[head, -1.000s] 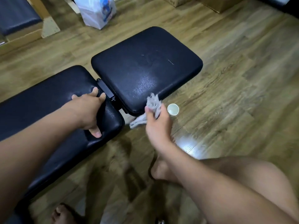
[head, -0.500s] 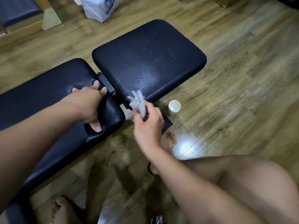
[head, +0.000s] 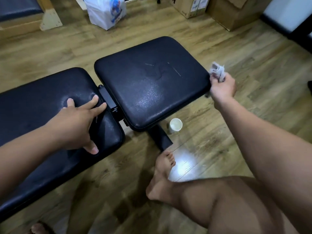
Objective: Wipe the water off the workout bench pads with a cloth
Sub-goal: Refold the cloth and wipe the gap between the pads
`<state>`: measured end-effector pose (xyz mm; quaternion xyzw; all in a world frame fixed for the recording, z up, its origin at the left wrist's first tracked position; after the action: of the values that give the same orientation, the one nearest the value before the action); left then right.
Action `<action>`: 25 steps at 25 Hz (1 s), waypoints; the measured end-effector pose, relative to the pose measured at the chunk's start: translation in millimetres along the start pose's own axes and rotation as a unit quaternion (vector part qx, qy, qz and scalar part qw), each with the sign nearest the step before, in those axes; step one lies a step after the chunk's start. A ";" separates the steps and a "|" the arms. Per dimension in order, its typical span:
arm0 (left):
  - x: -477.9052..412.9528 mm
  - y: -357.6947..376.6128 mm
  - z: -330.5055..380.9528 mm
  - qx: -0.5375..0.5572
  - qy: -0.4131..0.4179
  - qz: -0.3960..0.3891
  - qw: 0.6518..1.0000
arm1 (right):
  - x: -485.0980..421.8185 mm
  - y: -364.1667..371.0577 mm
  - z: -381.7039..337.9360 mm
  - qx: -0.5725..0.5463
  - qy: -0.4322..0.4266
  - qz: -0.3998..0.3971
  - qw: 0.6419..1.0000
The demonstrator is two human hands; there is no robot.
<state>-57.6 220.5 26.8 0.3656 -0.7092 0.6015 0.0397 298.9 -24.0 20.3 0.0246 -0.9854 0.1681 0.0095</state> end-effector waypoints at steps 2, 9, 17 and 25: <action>1.0 10.7 -1.4 0.037 0.007 -0.006 0.999 | -8.6 -2.5 6.8 0.002 0.019 -0.057 0.998; -20.8 4.0 -17.1 0.112 -0.083 0.173 0.975 | -52.6 21.8 -1.8 0.061 0.056 -0.176 0.981; -33.8 22.6 -11.2 0.140 -0.099 0.286 0.943 | -93.8 167.2 -63.0 0.060 0.059 -0.317 0.945; -32.3 21.7 -9.6 0.201 -0.106 0.344 0.911 | -91.5 101.4 -39.3 0.171 0.127 -0.339 0.916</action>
<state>-50.0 244.4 -4.5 0.1605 -0.6553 0.6654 -0.3194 385.5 88.7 21.3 0.3368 -0.8648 0.3224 0.1866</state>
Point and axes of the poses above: each hand's wrist, its own x-axis away from the middle knuckle, its own y-axis out of the palm, z = x × y, the point moved 8 cm from there along -x, towards the middle knuckle, and after that the axes turned 15 degrees about -x, right-handed, at the moved point
